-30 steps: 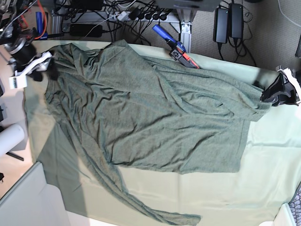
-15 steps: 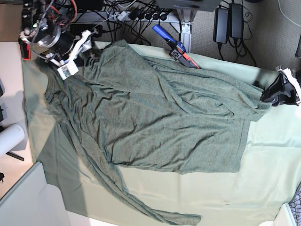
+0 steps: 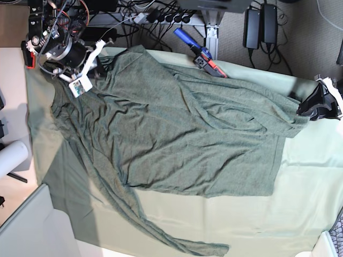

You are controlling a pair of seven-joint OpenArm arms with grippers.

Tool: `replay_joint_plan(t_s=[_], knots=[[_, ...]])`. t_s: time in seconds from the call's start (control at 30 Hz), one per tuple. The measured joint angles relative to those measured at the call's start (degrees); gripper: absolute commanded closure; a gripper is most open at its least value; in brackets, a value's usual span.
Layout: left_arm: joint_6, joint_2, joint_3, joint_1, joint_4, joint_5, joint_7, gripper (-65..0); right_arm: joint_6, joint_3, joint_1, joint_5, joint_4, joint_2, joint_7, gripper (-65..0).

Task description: Fold the T-shirt properly

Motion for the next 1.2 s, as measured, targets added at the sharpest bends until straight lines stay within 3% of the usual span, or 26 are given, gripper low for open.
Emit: replay_joint_plan(t_s=[0.17,0.27,0.37,0.4,0.43,0.57,0.8,0.87,0.97,1.0,1.2], knots=[[0.00,0.00,0.00,0.00,0.00,0.04,0.22,-18.5,0.00,0.00,2.89,-0.22,-1.73,0.00,0.35,0.0],[0.00,0.00,0.00,0.00,0.00,0.04,0.20,-18.5,0.00,0.00,3.13,0.07,-1.75,-0.02,-2.73,-0.9],[0.00,0.00,0.00,-0.02,0.00,0.04,0.20,-18.5,0.00,0.00,3.15,0.13,-1.75,0.02,-4.17,-33.8],[0.00,0.00,0.00,0.00,0.00,0.04,0.22,-18.5,0.00,0.00,3.15,-0.94,-1.75,0.04,-4.15,-41.3],[0.00,0.00,0.00,0.00,0.00,0.04,0.22,-18.5,0.00,-0.07,3.13,-2.29,-1.75,0.37,-3.78,-44.2],[0.00,-0.02,0.00,0.00,0.00,0.04,0.20,-18.5,0.00,-0.04,3.15,-3.23,-1.75,2.25,-3.50,-43.9],[0.00,-0.02,0.00,0.00,0.00,0.07,0.20,-18.5,0.00,-0.07,2.27,-2.21,-2.08,2.05,-3.08,-42.6],[0.00,0.00,0.00,-0.02,0.00,0.04,0.20,-18.5,0.00,-0.07,2.03,-2.23,-2.75,2.03,-3.13,-31.7],[0.00,0.00,0.00,0.00,0.00,0.04,0.20,-18.5,0.00,-0.07,2.03,-2.32,-2.93,2.05,-3.10,-6.5],[0.00,0.00,0.00,0.00,0.00,0.04,0.20,-18.5,0.00,-0.07,2.03,-2.29,-2.93,2.03,-3.08,-0.7],[0.00,0.00,0.00,0.00,0.00,0.04,0.22,-18.5,0.00,-0.07,2.19,-2.36,-2.93,2.03,0.20,0.0]])
